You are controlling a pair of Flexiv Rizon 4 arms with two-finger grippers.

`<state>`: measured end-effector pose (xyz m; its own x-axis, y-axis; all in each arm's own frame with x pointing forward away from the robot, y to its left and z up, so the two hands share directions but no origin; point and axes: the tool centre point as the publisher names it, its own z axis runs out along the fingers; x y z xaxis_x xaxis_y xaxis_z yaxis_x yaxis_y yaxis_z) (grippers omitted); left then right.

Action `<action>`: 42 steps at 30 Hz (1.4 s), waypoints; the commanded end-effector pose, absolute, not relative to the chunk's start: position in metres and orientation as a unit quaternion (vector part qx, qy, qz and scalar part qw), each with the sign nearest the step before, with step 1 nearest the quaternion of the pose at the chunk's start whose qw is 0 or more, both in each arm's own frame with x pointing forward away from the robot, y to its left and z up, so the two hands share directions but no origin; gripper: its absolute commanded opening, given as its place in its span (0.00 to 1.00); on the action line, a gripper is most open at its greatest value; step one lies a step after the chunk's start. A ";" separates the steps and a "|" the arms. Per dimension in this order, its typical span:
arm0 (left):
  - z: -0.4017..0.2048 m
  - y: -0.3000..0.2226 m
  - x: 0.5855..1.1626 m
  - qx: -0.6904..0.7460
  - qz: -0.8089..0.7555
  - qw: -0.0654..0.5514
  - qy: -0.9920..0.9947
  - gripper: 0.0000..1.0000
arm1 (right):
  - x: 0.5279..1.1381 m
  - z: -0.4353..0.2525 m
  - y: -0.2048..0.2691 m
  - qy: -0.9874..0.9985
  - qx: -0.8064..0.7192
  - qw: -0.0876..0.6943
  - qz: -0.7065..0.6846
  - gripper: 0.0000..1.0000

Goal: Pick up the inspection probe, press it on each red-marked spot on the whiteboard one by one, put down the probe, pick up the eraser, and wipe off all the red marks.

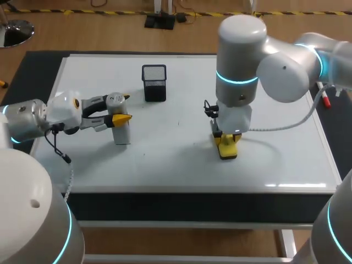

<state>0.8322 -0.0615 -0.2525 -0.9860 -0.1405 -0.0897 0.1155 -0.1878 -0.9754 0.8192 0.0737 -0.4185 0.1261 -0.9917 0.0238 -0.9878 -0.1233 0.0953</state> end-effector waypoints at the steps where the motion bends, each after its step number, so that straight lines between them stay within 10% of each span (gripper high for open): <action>1: -0.253 -0.061 0.833 -0.009 -0.772 0.083 0.631 0.00 | 0.817 -0.400 0.069 -0.651 0.757 0.044 -0.021 0.00; 26: -0.253 -0.061 0.833 -0.009 -0.772 0.083 0.631 0.00 | 0.834 -0.364 0.066 -0.639 0.768 0.017 -0.019 0.00; 42: -0.253 -0.061 0.833 -0.009 -0.772 0.083 0.631 0.00 | 0.985 -0.367 0.095 -0.666 0.744 0.010 0.046 0.00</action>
